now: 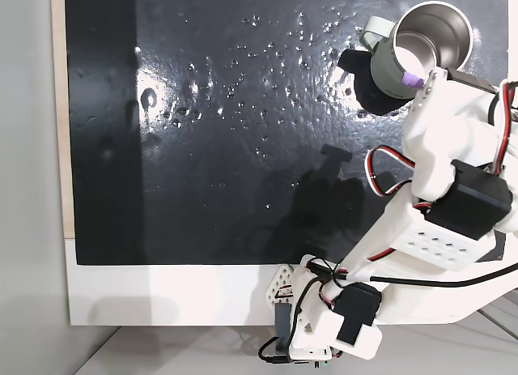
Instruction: Grasp a pengrip and put it in the cup.
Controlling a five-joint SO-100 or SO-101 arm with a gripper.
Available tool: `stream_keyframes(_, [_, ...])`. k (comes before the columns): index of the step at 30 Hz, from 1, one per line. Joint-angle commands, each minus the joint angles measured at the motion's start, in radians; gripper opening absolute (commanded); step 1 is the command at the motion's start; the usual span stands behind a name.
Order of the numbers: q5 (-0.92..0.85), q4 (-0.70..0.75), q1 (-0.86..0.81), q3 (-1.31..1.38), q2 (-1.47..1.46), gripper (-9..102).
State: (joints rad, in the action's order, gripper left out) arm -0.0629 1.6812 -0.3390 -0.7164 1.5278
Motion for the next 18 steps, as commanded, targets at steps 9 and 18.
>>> stream_keyframes(9, [-0.012,-0.077,-0.071,0.324,-0.264,1])
stream_keyframes(18, [-0.014,-0.161,-0.028,0.494,-0.44,1])
